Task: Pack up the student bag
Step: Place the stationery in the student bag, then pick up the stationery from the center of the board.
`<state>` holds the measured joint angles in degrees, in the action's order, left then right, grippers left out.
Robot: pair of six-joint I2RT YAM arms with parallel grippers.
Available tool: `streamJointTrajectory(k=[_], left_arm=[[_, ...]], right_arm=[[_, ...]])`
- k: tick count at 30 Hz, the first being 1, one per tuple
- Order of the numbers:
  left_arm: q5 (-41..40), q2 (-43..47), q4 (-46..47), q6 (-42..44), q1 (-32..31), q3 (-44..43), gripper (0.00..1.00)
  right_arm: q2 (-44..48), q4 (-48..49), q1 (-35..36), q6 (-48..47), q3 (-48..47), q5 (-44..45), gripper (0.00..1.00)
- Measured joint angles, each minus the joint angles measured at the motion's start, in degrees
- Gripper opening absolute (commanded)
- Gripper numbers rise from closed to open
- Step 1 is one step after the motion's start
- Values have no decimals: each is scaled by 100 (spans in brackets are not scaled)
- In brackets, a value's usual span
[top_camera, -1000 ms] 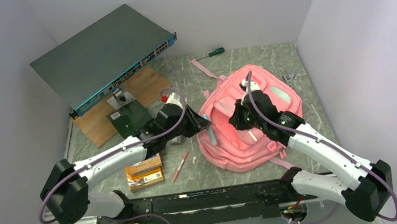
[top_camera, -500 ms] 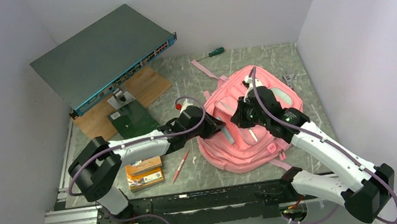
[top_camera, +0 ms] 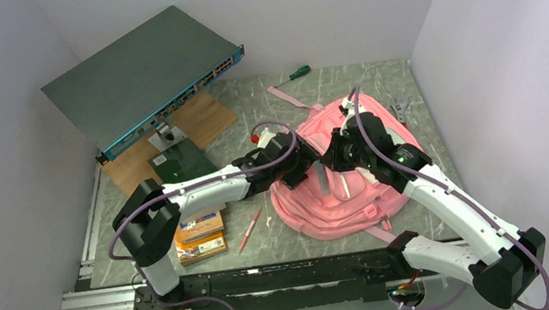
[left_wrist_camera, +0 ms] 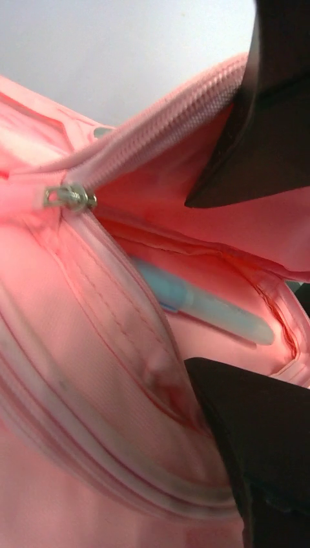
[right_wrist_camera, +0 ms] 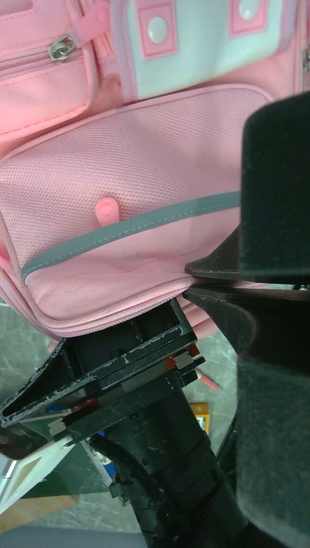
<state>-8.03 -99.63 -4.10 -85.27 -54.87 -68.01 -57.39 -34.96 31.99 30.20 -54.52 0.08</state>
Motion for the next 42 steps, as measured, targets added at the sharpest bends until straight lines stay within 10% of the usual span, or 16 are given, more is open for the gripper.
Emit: streamJointTrajectory(k=[18,33,42], left_arm=[[160,1633,-138,817,4,1054,100],[236,3493,-1176,3818,-9,2599,99],[-85,3174,-2361,4341,-374,3005,81]], right_arm=[[52,0,-44,-197,55,28,0],[92,83,-70,-304,166,-46,0],[59,120,-116,-321,166,-190,0]])
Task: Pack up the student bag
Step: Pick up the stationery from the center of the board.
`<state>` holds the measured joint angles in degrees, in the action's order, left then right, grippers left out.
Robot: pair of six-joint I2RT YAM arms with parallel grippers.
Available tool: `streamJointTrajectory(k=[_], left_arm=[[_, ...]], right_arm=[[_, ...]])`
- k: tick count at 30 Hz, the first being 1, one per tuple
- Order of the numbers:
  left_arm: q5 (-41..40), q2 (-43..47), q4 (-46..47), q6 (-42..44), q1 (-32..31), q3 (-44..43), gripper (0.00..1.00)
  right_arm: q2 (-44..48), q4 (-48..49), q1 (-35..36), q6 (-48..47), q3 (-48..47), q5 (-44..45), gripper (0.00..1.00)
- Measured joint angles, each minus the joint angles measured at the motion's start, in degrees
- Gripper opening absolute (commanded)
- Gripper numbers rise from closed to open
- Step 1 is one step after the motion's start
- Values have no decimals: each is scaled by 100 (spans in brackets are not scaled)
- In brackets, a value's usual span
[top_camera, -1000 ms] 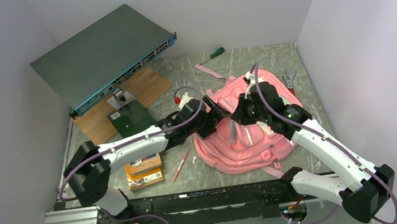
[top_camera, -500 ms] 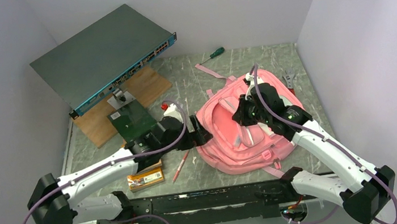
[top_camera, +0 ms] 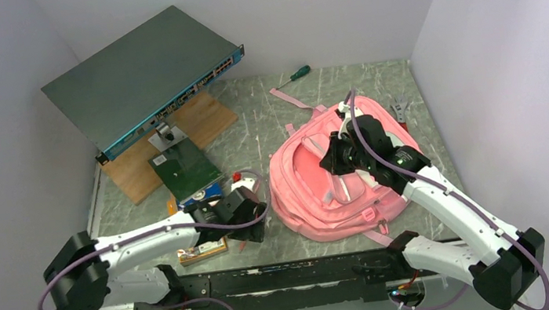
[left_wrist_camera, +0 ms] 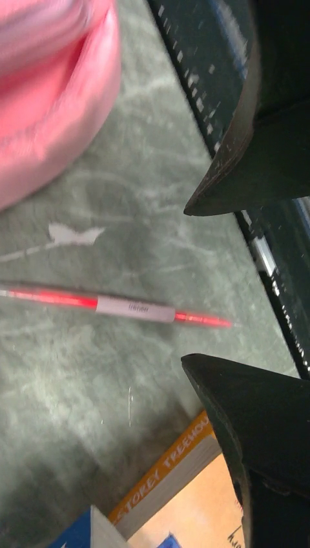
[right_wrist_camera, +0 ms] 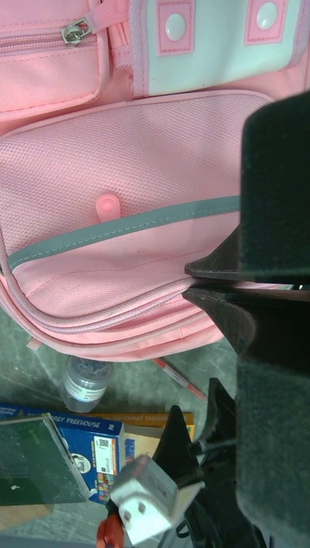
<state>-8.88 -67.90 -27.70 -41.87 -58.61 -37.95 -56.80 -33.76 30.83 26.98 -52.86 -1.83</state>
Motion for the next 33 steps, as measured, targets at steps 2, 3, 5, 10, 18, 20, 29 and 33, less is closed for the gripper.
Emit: streamJointTrajectory(k=[2,3,5,10,18,20,29,33], left_arm=[[-164,-337,-170,96,-2,-118,77],[-229,-492,-216,129,-2,-175,74],[-350,-813,-282,219,-2,-310,70],[-463,-1429,-267,389,55,-592,56],[-509,-1897,-260,590,131,-846,18],[-533,-1897,-269,608,133,-846,11],[125,-1268,-87,629,109,-651,5],[625,-538,173,627,184,-699,0]], right_arm=[[-20,0,-4,-2,0,-17,0],[-22,0,-4,-4,0,-22,0],[-20,0,-9,-20,0,-20,0],[-13,-4,-15,-24,0,-22,0],[35,-9,-31,-39,13,-22,0],[48,-4,-31,-39,24,-20,0],[55,31,-33,-48,59,-24,0],[33,39,-33,-52,59,-31,0]])
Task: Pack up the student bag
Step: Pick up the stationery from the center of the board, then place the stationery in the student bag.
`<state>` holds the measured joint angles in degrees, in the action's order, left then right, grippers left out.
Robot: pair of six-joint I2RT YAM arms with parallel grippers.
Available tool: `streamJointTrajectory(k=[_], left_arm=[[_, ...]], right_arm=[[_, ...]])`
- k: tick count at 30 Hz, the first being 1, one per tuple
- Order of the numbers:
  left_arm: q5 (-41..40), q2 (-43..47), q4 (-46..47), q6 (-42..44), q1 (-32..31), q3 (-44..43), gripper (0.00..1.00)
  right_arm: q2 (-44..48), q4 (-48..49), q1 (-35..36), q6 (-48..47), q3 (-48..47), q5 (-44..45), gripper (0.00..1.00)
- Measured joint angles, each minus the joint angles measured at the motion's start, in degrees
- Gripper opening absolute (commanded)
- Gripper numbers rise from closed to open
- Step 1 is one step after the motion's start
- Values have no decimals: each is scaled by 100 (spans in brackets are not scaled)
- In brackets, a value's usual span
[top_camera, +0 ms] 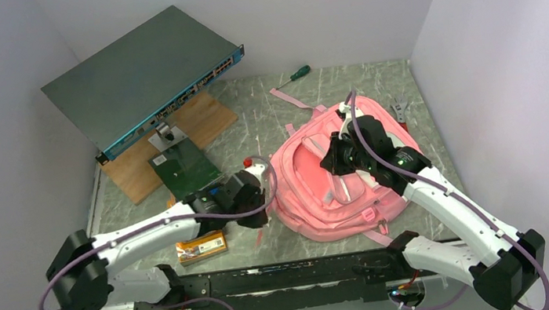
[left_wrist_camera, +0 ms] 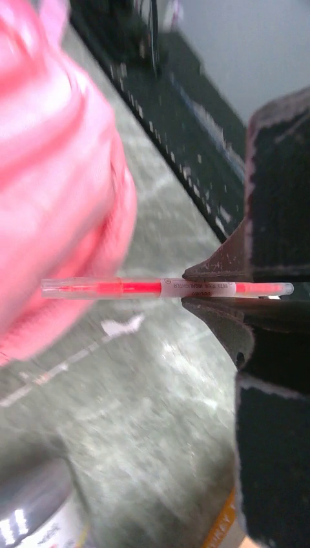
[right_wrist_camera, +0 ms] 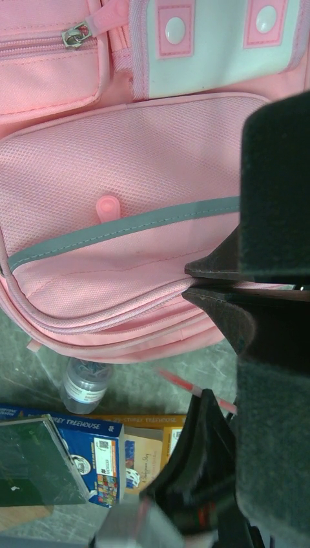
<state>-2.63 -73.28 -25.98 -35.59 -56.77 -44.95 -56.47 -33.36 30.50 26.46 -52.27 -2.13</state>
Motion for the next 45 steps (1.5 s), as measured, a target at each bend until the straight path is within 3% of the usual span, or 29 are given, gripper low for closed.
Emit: streamJointTrajectory(k=[10,18,23,28,42,45], left_arm=[[1720,887,1834,-774,962,125,0],[3084,-142,3563,-1738,1084,120,0],[3407,-868,4684,-2555,1084,120,0],[3300,-1375,5010,-3012,1082,35,0],[1325,-1888,3847,-3108,767,-1207,0],[1091,-2164,3606,-3064,664,-1528,5]], right_arm=[[0,2,-7,-9,0,-9,0],[4,0,-28,-4,0,-83,0],[33,0,-33,9,0,-92,0],[35,4,-33,17,7,-127,0],[114,131,-48,127,125,-234,0],[118,166,-63,166,125,-238,0]])
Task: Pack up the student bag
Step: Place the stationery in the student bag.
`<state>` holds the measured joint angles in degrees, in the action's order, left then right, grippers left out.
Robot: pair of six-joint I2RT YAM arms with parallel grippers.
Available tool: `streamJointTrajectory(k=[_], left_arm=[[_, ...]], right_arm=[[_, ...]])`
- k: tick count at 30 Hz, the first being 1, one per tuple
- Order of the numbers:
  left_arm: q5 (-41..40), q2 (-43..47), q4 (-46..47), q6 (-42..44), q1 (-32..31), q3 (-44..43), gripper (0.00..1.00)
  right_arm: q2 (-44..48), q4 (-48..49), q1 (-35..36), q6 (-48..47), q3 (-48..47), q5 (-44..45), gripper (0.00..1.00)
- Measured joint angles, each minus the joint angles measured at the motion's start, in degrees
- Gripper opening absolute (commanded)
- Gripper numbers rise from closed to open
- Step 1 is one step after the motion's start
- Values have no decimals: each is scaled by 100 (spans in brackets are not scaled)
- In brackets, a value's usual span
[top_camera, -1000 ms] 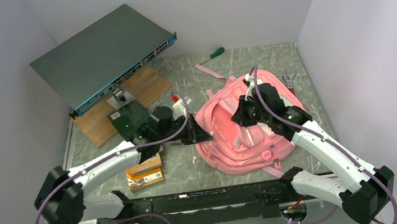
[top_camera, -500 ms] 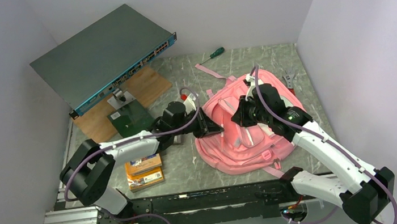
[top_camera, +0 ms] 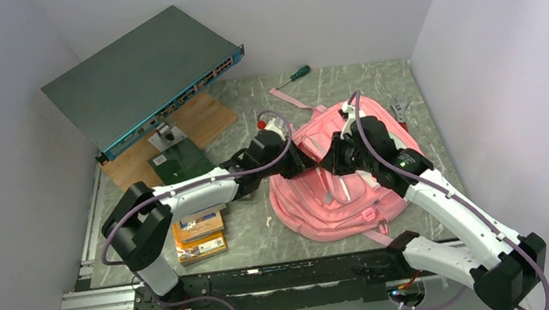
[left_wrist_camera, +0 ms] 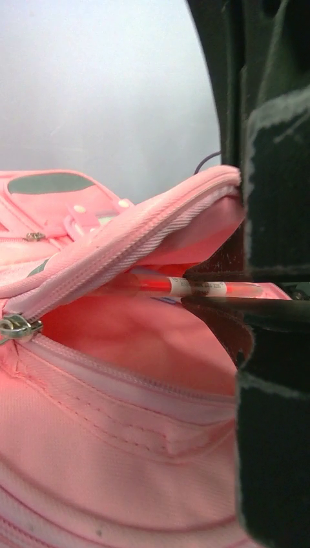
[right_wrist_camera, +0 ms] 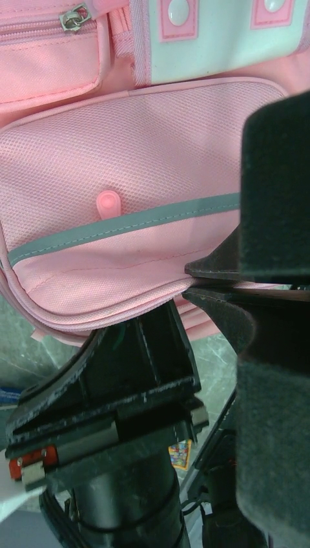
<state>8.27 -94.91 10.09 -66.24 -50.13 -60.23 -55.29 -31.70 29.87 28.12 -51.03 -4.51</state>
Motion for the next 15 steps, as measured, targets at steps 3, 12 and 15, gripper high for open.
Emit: streamJointTrajectory(k=[3,12,15], left_arm=[[-177,-190,-173,79,-76,-219,22],[-612,-212,-238,304,-114,-155,76],[-616,-17,-105,306,-120,138,81]], right_arm=[[4,13,0,33,9,-2,0],[63,11,-4,66,39,-2,0],[63,11,-13,68,52,-13,0]])
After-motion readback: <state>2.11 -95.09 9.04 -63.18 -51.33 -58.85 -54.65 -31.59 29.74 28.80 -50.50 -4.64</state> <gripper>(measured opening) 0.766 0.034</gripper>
